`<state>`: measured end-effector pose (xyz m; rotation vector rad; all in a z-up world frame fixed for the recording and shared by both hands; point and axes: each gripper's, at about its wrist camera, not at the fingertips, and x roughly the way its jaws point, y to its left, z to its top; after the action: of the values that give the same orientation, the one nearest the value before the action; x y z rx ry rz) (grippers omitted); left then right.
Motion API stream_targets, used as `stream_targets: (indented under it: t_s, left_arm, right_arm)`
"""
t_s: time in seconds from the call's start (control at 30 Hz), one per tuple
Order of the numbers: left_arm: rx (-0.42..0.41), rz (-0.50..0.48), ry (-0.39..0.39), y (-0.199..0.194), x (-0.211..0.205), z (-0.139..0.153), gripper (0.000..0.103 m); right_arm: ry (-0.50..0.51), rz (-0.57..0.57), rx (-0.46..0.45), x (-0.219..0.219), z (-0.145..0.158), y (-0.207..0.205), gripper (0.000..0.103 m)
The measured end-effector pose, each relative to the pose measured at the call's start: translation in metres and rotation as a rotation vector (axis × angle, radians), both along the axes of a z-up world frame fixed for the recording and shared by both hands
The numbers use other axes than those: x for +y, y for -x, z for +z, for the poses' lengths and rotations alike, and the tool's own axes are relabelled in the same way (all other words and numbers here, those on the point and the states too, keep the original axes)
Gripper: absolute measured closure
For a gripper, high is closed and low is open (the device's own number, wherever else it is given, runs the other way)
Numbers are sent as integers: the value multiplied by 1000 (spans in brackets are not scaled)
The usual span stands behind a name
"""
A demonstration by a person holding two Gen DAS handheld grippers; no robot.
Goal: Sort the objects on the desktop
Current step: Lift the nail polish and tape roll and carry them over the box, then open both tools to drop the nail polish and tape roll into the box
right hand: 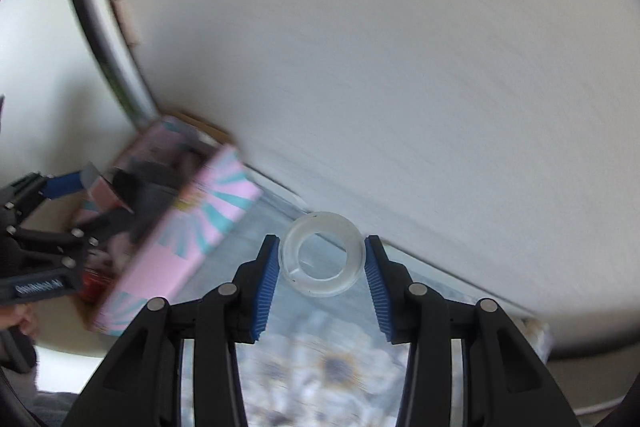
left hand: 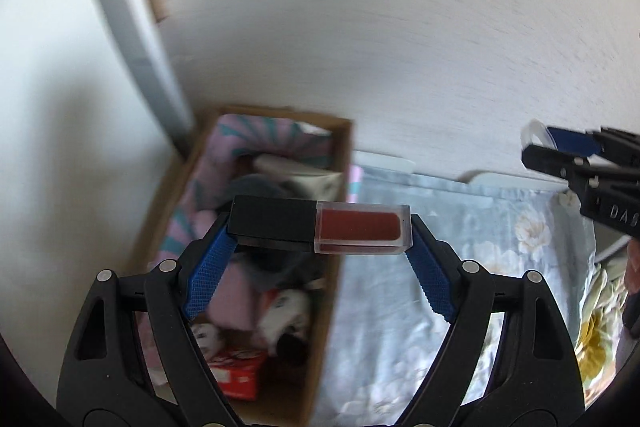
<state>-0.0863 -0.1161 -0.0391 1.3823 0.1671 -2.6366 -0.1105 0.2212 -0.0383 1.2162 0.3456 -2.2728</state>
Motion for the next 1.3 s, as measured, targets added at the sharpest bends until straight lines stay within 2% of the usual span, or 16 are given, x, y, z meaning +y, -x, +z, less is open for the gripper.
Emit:
stream_targets:
  t_s: [0.17, 0.37, 0.53, 0.67, 0.83, 0.97, 1.0, 1.03, 1.07, 1.1, 1.17, 1.2, 1.3]
  left_arm:
    - [-11, 64, 0, -16, -36, -2, 21]
    - [-38, 147, -29, -36, -66, -13, 21]
    - [-65, 163, -74, -49, -76, -31, 21]
    - [-81, 180, -86, -54, -83, -43, 21]
    - [-69, 196, -91, -59, -89, -44, 21]
    - [-93, 165, -126, -55, -87, -51, 20]
    - [-107, 157, -137, -53, -85, -54, 19]
    - [-116, 159, -137, -52, -83, -57, 6]
    - [-121, 168, -129, -52, -82, -60, 1]
    - [-114, 171, -126, -52, -80, -61, 0]
    - [-120, 152, -137, -52, -77, -63, 0]
    - [-123, 143, -132, -51, -75, -63, 0]
    - [-128, 142, -85, -50, -70, -62, 0]
  right_arm:
    - [26, 119, -9, -57, 11, 0, 64]
    - [22, 277, -78, -131, -8, -7, 64]
    - [-17, 376, -96, -171, -25, -20, 64]
    - [-41, 427, -112, -189, -29, -27, 64]
    - [-51, 468, -119, -205, -30, -32, 64]
    - [-62, 491, -126, -207, -31, -38, 64]
    - [-65, 489, -127, -208, -32, -38, 64]
    - [-69, 483, -138, -208, -34, -37, 64]
    - [-72, 472, -152, -208, -36, -36, 58]
    - [-76, 458, -170, -209, -40, -33, 50]
    - [-71, 427, -205, -206, -45, -28, 6]
    - [-54, 416, -206, -203, -46, -27, 0]
    - [-46, 385, -201, -195, -45, -24, 0]
